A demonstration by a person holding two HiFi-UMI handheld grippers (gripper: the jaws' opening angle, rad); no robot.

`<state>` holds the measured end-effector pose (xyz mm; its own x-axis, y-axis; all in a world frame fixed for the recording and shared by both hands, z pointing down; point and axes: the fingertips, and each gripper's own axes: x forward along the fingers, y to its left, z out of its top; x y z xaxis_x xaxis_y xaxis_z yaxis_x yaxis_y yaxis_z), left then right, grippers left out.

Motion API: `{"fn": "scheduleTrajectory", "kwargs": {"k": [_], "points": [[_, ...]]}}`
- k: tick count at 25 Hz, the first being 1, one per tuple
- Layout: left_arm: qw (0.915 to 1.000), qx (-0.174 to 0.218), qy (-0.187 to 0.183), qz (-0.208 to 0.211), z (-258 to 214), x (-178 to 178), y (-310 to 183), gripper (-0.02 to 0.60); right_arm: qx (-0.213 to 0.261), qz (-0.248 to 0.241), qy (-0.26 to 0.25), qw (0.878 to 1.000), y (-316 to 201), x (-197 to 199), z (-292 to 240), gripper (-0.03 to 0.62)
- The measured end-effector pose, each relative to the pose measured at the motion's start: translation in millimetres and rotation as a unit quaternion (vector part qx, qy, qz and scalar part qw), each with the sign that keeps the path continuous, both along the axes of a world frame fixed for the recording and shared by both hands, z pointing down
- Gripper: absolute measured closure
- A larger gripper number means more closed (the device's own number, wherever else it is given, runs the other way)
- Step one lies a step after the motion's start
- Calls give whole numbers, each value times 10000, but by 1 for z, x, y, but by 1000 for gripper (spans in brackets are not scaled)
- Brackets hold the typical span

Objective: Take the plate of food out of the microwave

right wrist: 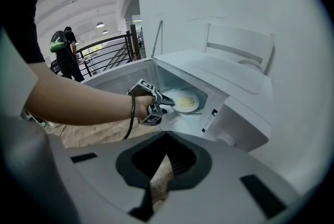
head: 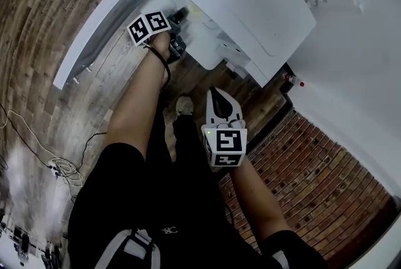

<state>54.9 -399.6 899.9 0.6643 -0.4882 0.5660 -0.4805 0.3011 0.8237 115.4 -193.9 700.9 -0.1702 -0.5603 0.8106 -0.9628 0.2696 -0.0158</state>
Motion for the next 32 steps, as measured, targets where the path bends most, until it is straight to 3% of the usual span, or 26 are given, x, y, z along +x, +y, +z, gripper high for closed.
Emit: {"fn": "scheduleTrajectory", "kwargs": {"k": [3,6,7,13,21,28,32], "points": [[9987,51,508,-53,-6,5,7,387,-10,-80,-23,10000,3,-5,-1,580],[9951,198,950,-211,-16,6,8,536,0,-121,-26,9999,3,-9,-3,582],[9945,232,995,-236,-18,6,8,548,7,-128,-24,9999,2,-10,-4,580],[9913,348,1219,-357,-24,-7,16,566,99,-160,-26,9998,0,-15,-10,580],[9816,527,1595,-905,-57,-55,50,569,358,-69,90,9993,-7,-10,-34,580],[9788,552,1477,-1307,-123,-107,120,569,672,-90,-157,9976,-10,-10,-69,580],[9735,587,1586,-1539,-183,-118,156,569,888,-219,-279,9954,-14,-13,-92,582]]}}
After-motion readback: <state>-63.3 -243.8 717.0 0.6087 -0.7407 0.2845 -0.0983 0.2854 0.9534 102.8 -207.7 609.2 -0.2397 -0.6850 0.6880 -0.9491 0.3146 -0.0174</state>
